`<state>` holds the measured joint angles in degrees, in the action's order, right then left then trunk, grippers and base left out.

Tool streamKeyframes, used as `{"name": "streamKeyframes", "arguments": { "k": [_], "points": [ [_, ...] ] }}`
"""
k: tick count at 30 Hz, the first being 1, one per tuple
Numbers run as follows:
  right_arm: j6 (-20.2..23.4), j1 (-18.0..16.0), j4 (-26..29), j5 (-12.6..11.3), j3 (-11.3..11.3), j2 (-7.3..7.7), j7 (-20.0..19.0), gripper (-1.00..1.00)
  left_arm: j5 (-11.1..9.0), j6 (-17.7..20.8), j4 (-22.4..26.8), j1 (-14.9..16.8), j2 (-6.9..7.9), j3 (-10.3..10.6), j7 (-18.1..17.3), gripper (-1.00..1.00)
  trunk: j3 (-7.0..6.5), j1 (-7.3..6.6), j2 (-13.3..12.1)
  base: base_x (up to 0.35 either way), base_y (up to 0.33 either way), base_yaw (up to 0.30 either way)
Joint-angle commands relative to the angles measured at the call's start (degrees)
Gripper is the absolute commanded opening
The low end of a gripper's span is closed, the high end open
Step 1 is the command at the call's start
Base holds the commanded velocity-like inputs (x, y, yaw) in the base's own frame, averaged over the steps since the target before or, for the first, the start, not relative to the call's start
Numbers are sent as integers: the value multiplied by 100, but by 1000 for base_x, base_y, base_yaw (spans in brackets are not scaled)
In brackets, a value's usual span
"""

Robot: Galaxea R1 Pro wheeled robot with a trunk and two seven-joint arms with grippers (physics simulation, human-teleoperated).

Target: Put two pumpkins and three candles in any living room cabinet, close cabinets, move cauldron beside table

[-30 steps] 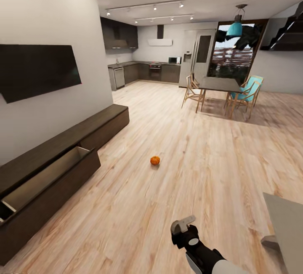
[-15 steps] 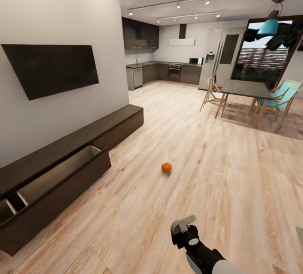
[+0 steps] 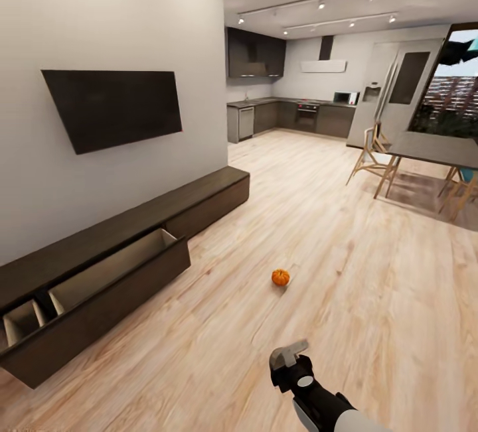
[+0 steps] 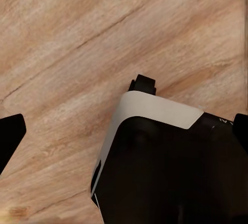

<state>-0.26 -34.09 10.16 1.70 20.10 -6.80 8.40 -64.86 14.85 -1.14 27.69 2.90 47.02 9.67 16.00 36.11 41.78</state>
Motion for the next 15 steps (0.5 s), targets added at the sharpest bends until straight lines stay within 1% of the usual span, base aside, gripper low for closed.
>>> {"name": "streamKeyframes", "arguments": {
  "k": [1,15],
  "points": [
    [0,-1,3,6,2,-4,3,-100,0,0,0,0,0,0,0,100,0,0,0,278,-206,286],
    [-1,-1,-4,-1,2,3,3,-100,0,0,0,0,-8,0,0,100,0,0,0,274,-206,286]
  ]
}}
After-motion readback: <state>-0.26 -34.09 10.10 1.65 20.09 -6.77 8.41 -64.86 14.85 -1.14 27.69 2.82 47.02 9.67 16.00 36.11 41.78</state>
